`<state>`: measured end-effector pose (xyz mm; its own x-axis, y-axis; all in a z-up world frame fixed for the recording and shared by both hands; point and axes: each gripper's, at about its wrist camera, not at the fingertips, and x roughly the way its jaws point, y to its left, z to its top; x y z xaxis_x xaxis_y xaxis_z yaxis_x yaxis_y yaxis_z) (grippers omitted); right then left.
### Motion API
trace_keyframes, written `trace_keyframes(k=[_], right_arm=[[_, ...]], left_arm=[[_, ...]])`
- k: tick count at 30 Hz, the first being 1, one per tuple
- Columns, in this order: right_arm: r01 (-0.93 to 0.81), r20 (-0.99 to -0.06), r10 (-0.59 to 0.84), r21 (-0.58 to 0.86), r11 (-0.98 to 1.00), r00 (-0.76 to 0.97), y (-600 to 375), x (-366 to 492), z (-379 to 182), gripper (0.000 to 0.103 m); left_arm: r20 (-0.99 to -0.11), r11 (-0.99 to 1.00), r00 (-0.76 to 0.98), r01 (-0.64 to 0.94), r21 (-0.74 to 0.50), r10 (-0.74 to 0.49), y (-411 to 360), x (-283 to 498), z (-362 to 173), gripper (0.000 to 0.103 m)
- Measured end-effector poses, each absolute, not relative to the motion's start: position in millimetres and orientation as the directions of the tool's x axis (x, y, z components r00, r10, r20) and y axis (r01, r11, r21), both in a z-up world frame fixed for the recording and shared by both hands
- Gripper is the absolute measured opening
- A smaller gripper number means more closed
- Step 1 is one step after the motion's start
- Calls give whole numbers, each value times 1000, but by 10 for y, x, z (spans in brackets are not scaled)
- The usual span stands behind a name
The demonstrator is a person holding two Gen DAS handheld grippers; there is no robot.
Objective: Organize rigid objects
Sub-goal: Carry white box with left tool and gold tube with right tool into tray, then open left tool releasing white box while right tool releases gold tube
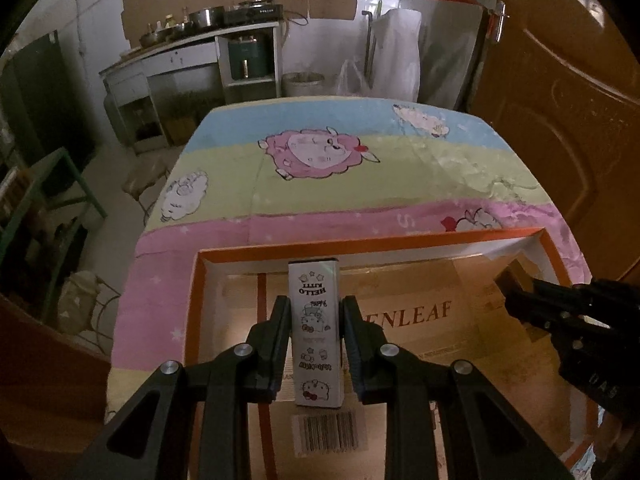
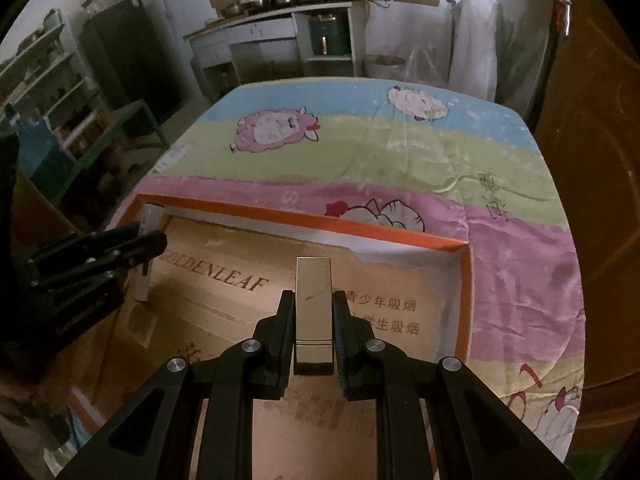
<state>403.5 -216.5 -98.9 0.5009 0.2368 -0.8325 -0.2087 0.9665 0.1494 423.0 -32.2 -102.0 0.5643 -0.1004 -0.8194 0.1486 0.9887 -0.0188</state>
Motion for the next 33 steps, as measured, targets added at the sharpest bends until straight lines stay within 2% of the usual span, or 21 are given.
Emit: trace_keyframes(k=[6,9,16,18,20,21,23,33], right_arm=[[-203,-846,228,145,968,481,-2147,4062,-1115,18],[-193,-849,220,142,971,481,-2158,4069,-1159,18],[-184,-845,207,131,974,493,-2150,4039,-1201,19],[-182,-843,206,131,975,497,-2146,4017,-1200,21],[-182,-839,210,134,974,502,-2146,3986,-1189,27],[-181,-837,209,133,974,506,-2146,3970,-1180,30],[-176,-832,205,131,976,515,-2157,3943,-1151,43],[-172,-784,216,141,975,582,-2171,3506,-809,43]], left_arm=[[-828,987,554,159,12,-79,-360,4256,-1133,26],[-846,980,514,194,-45,-141,-329,4295,-1226,27],[-822,989,560,146,-21,-100,-282,4219,-1145,28],[-812,989,575,149,-12,-97,-295,4172,-1099,34],[-813,987,573,159,-15,-105,-307,4137,-1058,48],[-812,986,574,165,-14,-108,-305,4099,-1035,50],[-805,987,583,163,-10,-105,-294,4049,-990,50],[-770,982,615,174,-76,-169,-161,3600,-650,53]])
